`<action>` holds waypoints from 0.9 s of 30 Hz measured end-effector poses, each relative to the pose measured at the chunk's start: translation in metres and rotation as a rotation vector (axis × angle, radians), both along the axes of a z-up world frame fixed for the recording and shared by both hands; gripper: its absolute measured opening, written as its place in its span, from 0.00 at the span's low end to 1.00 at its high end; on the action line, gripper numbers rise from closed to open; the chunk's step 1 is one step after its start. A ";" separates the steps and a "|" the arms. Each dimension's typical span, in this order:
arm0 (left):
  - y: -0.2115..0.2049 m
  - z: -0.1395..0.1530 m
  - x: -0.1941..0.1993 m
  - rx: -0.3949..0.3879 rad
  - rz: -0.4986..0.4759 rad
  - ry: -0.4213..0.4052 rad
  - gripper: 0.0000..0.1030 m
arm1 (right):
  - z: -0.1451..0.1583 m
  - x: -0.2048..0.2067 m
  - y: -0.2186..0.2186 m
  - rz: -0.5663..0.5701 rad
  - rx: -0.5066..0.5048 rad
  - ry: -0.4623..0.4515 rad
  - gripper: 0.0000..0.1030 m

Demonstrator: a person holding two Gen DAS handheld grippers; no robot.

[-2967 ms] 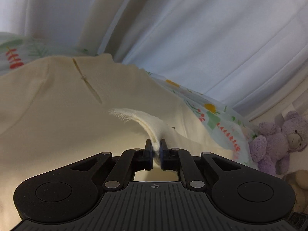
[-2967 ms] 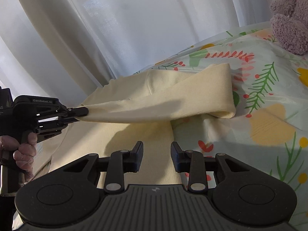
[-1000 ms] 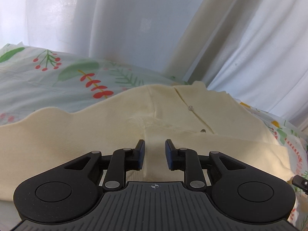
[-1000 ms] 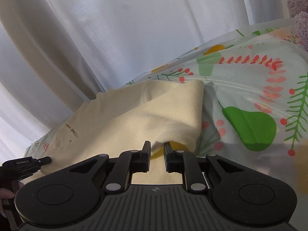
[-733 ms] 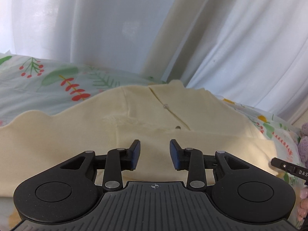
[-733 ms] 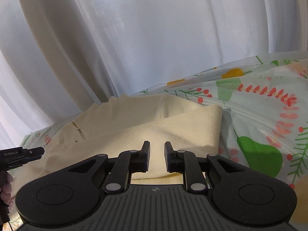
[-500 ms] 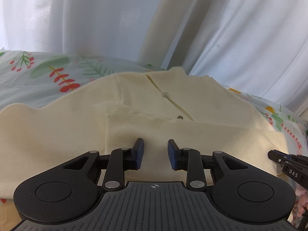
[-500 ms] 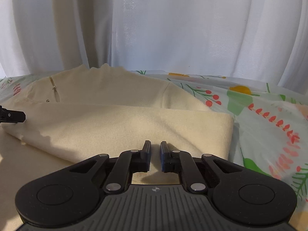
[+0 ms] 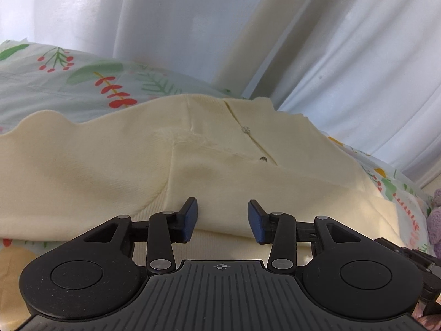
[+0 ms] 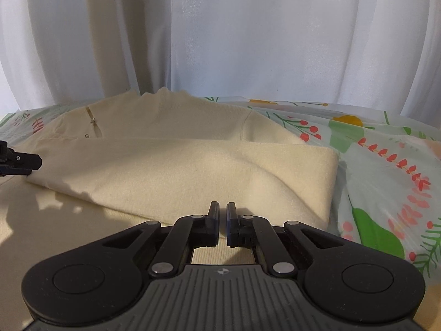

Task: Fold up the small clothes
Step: 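Move the left gripper to the other sweater sleeve, then grasp the other sleeve with the left gripper and lift it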

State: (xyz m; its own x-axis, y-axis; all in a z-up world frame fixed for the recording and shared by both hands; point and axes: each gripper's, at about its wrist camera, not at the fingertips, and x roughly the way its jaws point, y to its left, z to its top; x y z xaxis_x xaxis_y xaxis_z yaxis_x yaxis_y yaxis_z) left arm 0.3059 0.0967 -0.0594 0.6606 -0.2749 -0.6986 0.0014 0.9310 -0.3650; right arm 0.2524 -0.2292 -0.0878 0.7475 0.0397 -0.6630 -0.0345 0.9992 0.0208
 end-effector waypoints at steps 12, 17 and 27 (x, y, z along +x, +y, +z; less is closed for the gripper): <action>0.148 0.012 -0.097 -0.335 0.562 -0.035 0.89 | 0.022 -0.045 0.001 -0.057 0.126 0.007 0.27; 0.231 -0.004 -0.143 -0.427 0.897 -0.040 0.82 | 0.019 -0.070 -0.004 -0.047 0.168 0.049 0.27; 0.309 -0.035 -0.166 -0.571 1.107 -0.140 0.57 | 0.026 -0.067 0.003 -0.039 0.253 0.064 0.27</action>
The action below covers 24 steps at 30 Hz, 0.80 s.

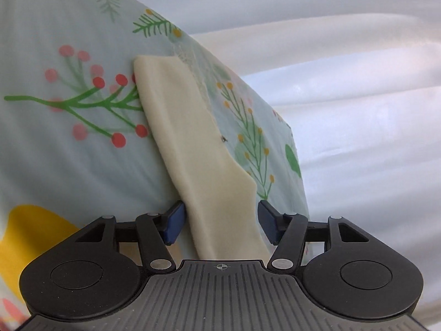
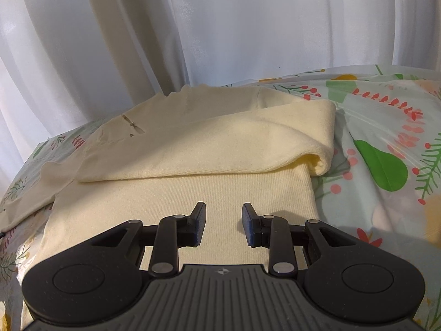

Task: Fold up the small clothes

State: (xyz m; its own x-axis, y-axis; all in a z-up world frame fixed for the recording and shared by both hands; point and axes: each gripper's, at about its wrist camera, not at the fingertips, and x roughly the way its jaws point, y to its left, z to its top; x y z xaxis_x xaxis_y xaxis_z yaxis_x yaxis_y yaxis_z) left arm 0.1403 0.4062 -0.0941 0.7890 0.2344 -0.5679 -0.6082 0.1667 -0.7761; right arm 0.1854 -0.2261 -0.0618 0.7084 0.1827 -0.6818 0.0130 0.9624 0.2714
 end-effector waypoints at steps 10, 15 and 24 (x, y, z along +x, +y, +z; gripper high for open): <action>0.035 -0.012 -0.001 -0.003 0.085 0.033 0.09 | 0.007 0.000 0.006 0.014 -0.009 -0.006 0.27; 0.015 0.011 0.007 0.175 0.031 0.043 0.08 | 0.007 -0.001 0.002 0.011 -0.010 0.001 0.27; -0.149 0.110 0.085 0.702 -0.533 -0.168 0.09 | 0.017 -0.004 -0.002 0.005 0.013 -0.018 0.27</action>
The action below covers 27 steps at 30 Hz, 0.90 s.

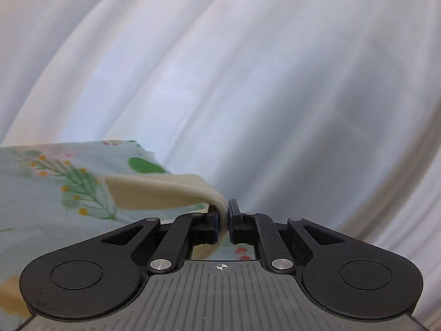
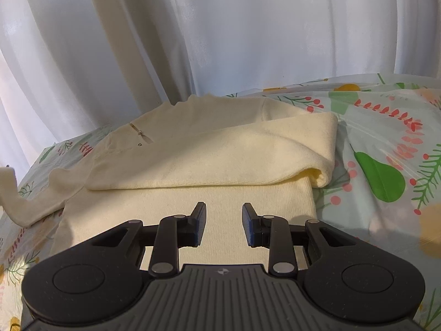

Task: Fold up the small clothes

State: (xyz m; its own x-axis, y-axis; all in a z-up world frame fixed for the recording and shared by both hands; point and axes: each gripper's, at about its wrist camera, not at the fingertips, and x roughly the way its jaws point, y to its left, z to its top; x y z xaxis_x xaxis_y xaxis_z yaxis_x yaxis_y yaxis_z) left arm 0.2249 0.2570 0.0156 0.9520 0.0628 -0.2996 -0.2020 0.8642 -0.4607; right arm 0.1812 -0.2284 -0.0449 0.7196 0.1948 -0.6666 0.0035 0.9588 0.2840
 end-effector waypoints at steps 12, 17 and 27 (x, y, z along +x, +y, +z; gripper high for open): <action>-0.171 -0.081 0.013 0.121 -0.387 0.307 0.37 | -0.004 0.007 -0.002 0.040 0.021 0.048 0.27; -0.143 -0.101 0.005 0.070 -0.297 0.390 0.36 | -0.006 0.038 0.016 0.129 0.070 0.055 0.27; -0.099 -0.102 0.002 -0.039 -0.195 0.383 0.32 | -0.029 0.143 0.086 0.212 0.153 0.098 0.39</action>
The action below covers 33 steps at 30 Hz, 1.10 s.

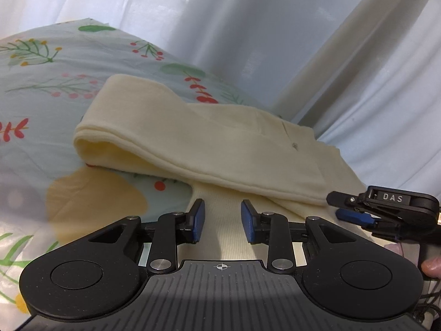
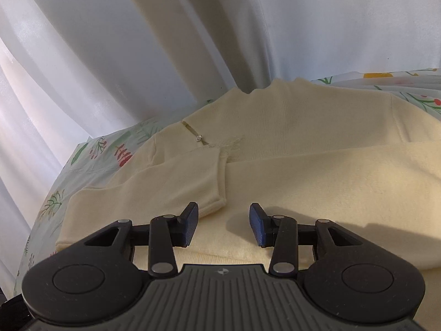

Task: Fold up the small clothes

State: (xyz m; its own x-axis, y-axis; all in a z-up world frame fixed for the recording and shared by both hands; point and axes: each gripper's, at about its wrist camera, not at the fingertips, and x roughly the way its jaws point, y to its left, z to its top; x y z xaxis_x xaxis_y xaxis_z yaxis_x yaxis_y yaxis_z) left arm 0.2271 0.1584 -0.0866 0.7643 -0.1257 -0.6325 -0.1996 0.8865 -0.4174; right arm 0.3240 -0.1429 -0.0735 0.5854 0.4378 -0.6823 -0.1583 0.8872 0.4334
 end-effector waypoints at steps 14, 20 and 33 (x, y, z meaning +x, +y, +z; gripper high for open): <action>0.009 0.016 0.013 0.032 0.073 -0.018 0.26 | 0.046 -0.017 0.003 -0.043 -0.131 -0.280 0.06; 0.004 0.017 0.022 -0.034 0.025 -0.024 0.26 | 0.057 -0.057 -0.067 -0.261 -0.223 -0.319 0.06; -0.020 0.008 0.038 0.025 -0.049 0.055 0.32 | -0.005 -0.052 -0.131 -0.357 -0.098 -0.023 0.19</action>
State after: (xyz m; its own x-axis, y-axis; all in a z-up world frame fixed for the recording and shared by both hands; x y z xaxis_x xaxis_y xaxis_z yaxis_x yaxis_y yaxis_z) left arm 0.2649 0.1386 -0.0791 0.7213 -0.1457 -0.6771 -0.1777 0.9059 -0.3843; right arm 0.2718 -0.2735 -0.0781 0.7052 0.1366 -0.6958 0.1599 0.9254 0.3437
